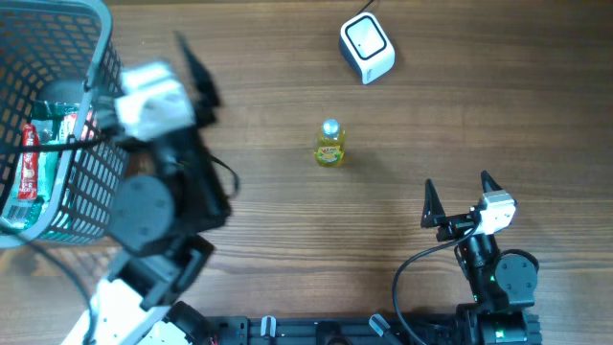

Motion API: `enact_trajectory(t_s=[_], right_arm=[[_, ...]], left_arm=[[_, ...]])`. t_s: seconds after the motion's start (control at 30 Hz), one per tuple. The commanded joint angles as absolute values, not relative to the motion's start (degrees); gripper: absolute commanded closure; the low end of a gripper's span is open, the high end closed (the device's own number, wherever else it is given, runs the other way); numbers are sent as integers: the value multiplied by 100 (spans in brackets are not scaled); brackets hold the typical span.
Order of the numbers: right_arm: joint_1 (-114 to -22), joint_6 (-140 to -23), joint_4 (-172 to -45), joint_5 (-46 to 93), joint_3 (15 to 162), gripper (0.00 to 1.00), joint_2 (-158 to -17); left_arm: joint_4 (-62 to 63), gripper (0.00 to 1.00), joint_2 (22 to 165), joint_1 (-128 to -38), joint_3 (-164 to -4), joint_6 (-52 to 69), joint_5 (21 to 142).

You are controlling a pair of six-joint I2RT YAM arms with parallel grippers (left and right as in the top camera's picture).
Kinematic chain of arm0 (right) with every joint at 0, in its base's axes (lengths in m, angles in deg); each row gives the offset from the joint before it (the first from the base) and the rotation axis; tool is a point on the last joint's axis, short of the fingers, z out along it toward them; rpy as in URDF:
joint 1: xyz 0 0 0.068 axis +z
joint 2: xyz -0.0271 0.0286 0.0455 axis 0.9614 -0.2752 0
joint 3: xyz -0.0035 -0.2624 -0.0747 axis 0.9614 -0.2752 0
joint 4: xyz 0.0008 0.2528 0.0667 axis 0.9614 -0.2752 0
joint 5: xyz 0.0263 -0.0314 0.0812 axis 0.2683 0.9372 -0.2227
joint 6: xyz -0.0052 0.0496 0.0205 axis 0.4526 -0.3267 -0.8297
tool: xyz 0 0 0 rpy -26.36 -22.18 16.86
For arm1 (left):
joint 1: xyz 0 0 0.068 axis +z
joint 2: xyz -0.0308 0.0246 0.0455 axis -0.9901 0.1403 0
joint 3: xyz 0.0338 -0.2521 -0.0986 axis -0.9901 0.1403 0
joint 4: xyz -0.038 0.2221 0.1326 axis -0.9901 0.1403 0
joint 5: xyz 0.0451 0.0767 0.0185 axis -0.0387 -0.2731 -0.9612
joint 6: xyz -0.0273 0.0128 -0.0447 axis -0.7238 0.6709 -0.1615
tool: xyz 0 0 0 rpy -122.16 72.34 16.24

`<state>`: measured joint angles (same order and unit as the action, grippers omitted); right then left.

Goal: Scan the item barcode
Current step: 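Move the left gripper back into the grey basket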

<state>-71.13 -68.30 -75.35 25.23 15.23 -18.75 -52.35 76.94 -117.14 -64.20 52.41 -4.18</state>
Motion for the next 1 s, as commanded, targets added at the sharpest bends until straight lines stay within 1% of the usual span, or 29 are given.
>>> enact_trajectory(t_s=[0.0,0.17,0.23,0.27,0.33,0.4,0.5,0.53,0.6,0.67,0.77,0.83,0.9,0.97], right_arm=[[-7137,-6765,-7513,2438,1517,0,-1856],[-7137,-6765,-7513,2438,1517,0,-1856],[-7137,-6765,-7513,2438,1517,0,-1856],[-7137,-6762,-7513,2438,1517,1,-1856],[-7137,-6765,-7513,2438,1517,0,-1856],[-7137,-6762,-7513,2436,1517,0,-1856],[-7137,-6762,-7513,2438,1517,0,-1856],[-7137,-6765,-7513,2438,1517,0,-1856],[-7137,-6765,-7513,2438,1517,0,-1856],[-7137,-6765,-7513,2436,1517,0,-1856],[-7137,-6762,-7513,2438,1517,0,-1856],[-7137,-6765,-7513,2438,1517,0,-1856],[-7137,-6765,-7513,2438,1517,0,-1856],[-7137,-6765,-7513,2438,1517,0,-1856]], left_arm=[[-4551,18,7786,-10868,-7346,5475,-62],[-3558,15,8266,-10118,-8212,5455,-25],[-3231,12,8551,-9801,-8422,5418,-25],[-3158,10,8621,-9703,-8433,5322,-25],[-2916,10,8730,-9500,-8433,5042,56],[-2426,10,8813,-9204,-8433,4436,476],[-1703,11,8872,-8662,-8433,3335,1486],[-1576,16,8872,-8468,-8433,3073,1857],[-1458,18,8876,-7970,-8433,2657,2657],[-1386,27,8876,-7395,-8437,2190,3309],[-1213,28,8918,-6772,-8441,1770,4283],[-990,26,9053,-6330,-8568,1335,5061],[-586,28,9414,-5871,-9034,762,6034],[-142,29,9779,-5650,-9493,498,6423]])
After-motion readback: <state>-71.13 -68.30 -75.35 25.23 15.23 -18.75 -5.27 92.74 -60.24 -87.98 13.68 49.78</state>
